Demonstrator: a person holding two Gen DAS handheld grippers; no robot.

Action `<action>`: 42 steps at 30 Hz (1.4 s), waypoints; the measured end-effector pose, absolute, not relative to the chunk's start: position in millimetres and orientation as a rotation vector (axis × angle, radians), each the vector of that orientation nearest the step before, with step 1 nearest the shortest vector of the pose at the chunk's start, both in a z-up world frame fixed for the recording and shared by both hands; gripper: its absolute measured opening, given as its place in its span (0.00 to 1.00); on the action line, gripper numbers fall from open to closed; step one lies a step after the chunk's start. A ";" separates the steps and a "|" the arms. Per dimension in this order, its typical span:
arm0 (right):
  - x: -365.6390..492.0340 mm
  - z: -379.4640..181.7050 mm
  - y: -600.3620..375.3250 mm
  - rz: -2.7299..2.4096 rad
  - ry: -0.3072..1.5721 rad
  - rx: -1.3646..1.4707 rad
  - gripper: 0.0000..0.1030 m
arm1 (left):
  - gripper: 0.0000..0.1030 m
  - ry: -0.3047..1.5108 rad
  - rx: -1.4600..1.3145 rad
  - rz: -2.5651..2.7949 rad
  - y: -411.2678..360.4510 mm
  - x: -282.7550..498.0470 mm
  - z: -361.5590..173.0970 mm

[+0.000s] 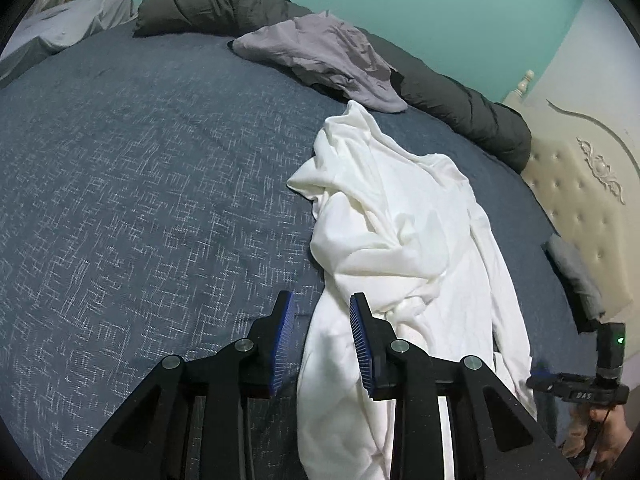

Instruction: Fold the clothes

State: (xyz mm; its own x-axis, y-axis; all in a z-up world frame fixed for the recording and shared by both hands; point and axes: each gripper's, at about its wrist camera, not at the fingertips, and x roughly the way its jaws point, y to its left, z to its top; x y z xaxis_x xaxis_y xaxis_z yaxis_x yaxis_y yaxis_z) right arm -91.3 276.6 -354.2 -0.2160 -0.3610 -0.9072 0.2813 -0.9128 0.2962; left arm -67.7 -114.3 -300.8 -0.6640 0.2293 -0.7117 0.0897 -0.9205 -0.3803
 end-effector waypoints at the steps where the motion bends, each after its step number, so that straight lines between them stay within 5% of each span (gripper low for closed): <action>1: -90.2 -355.6 276.0 -2.182 -0.079 1.651 0.16 | 0.31 -0.600 -1.251 2.732 -114.7 -67.3 -302.0; 5: -90.0 -345.0 276.8 -2.216 -0.047 1.629 0.05 | 0.31 -0.623 -1.245 2.726 -117.6 -66.5 -305.1; 25: -158.2 -218.9 397.8 -2.662 0.192 1.534 0.05 | 0.31 -0.624 -1.241 2.739 -122.6 -66.4 -306.7; 36: -217.6 -223.0 463.8 -2.896 0.233 1.654 0.05 | 0.31 -0.622 -1.255 2.748 -124.6 -69.4 -308.7; 42: -209.0 -236.4 464.8 -2.986 0.041 1.667 0.30 | 0.31 -0.624 -1.265 2.752 -128.2 -70.5 -310.8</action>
State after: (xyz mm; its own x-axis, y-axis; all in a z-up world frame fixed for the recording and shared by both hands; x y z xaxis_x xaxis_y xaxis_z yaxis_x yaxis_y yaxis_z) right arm -209.0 464.8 -236.4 -0.4955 0.2510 -0.8316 -0.2284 -0.9613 -0.1541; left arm -70.5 -128.2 -310.8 -0.6642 0.2083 -0.7179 0.1216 -0.9175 -0.3788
